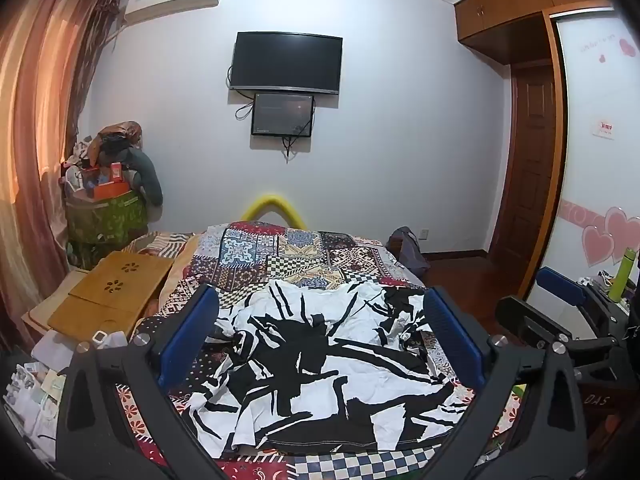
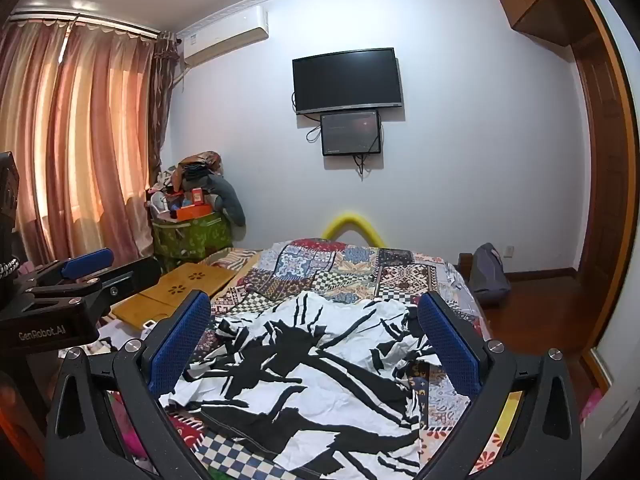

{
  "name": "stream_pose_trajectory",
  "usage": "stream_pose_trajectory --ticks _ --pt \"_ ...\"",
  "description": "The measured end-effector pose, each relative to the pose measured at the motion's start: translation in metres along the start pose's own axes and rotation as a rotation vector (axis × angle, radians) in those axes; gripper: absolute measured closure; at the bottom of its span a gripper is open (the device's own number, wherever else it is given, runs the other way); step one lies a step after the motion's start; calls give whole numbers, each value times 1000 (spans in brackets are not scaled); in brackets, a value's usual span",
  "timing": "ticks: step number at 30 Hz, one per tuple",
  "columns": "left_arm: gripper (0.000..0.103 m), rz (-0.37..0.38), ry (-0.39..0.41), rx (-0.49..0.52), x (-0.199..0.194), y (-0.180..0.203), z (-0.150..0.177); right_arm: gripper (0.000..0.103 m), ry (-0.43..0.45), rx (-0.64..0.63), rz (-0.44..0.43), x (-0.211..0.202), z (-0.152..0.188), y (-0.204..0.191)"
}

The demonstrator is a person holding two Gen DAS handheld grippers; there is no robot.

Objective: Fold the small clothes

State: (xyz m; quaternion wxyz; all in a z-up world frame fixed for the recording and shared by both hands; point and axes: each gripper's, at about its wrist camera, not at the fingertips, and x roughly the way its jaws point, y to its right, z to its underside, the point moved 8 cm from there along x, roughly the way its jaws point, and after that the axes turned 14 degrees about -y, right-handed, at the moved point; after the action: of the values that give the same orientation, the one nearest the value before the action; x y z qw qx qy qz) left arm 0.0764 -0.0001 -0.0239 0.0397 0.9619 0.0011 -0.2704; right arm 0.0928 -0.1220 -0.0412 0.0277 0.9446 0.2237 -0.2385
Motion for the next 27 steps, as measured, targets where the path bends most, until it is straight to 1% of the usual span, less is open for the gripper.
stream_pose_trajectory --ticks 13,16,27 --pt "0 -14 1 4 0 -1 4 0 -1 6 -1 1 1 1" --pt "0 -19 0 10 1 4 4 0 -1 6 -3 1 1 1" --pt "0 -14 -6 -3 6 -1 5 0 -3 8 -3 2 1 0"
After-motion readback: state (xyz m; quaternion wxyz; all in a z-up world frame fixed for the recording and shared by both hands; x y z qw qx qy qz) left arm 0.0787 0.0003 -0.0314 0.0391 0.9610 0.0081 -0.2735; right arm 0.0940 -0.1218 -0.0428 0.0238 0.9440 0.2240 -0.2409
